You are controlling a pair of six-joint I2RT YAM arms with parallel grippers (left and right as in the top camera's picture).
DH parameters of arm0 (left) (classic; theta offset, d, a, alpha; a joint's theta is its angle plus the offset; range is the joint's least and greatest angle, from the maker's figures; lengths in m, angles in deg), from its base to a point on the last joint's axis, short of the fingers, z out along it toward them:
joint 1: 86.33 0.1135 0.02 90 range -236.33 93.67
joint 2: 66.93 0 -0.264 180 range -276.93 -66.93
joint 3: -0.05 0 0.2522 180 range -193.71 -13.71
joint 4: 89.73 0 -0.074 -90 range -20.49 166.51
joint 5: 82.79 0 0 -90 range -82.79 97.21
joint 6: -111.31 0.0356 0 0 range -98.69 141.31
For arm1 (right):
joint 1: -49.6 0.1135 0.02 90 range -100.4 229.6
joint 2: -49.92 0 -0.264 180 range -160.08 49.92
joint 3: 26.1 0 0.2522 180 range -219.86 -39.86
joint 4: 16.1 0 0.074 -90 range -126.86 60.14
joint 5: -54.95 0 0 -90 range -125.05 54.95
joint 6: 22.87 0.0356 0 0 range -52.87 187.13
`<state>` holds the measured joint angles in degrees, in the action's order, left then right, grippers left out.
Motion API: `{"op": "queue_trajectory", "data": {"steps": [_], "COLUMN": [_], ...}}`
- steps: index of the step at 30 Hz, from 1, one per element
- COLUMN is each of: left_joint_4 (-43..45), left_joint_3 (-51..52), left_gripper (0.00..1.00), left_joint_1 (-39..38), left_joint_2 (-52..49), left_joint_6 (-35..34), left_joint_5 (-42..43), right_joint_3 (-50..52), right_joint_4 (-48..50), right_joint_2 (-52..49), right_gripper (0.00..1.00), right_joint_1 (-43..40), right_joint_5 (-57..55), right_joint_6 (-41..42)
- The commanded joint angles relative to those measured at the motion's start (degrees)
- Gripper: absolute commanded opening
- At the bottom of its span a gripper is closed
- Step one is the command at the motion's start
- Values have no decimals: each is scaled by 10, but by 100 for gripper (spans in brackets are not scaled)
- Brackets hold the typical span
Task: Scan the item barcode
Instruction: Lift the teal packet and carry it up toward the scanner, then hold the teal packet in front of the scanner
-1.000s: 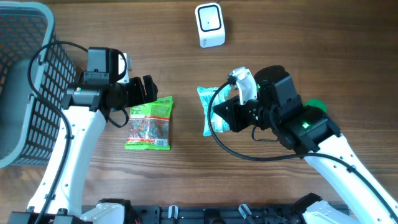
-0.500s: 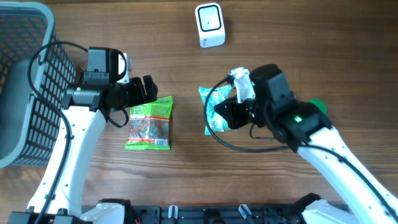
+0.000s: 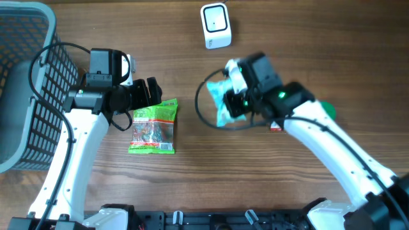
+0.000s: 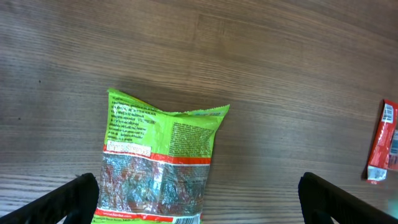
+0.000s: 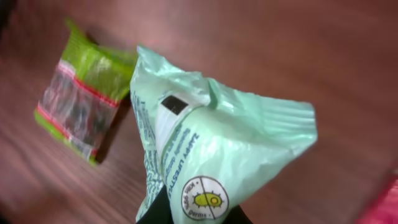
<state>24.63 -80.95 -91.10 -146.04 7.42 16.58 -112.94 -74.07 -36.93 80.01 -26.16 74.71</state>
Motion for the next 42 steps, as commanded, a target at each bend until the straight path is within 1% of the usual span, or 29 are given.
{"op": "queue_trajectory", "data": {"steps": [1,3,6,8,11,14,17,19,21,25,28,37,41,42], "left_joint_4": [1,1,1,1,1,1,1,1,1,1,1,1,1,1], "left_joint_3": [-2,-2,-2,-2,-2,-2,-2,-2,-2,-2,-2,-2,-2,-2], "left_gripper": [100,100,100,100,100,100,100,100,100,100,100,100,100,100], "left_joint_1": [-3,-3,-3,-3,-3,-3,-3,-3,-3,-3,-3,-3,-3,-3], "left_joint_2": [-1,-1,-1,-1,-1,-1,-1,-1,-1,-1,-1,-1,-1,-1], "left_joint_6": [-3,-3,-3,-3,-3,-3,-3,-3,-3,-3,-3,-3,-3,-3], "left_joint_5": [6,6,6,6,6,6,6,6,6,6,6,6,6,6], "right_joint_3": [-146,-215,-332,-385,-407,-407,-407,-407,-407,-407,-407,-407,-407,-407], "right_joint_4": [-53,-98,-143,-142,-98,-42,13,75,126,247,349,650,772,778], "right_joint_2": [9,-3,-52,-84,-117,-166,-213,-256,-289,-367,-419,-551,-598,-602], "right_gripper": [4,4,4,4,4,4,4,4,4,4,4,4,4,4], "right_joint_1": [-1,-1,-1,2,13,42,63,75,78,78,78,75,63,60], "right_joint_5": [-108,-154,-234,-277,-336,-439,-511,-571,-607,-635,-661,-675,-661,-658], "right_joint_6": [-26,-42,-97,-129,-180,-230,-275,-319,-365,-468,-527,-724,-787,-787]}}
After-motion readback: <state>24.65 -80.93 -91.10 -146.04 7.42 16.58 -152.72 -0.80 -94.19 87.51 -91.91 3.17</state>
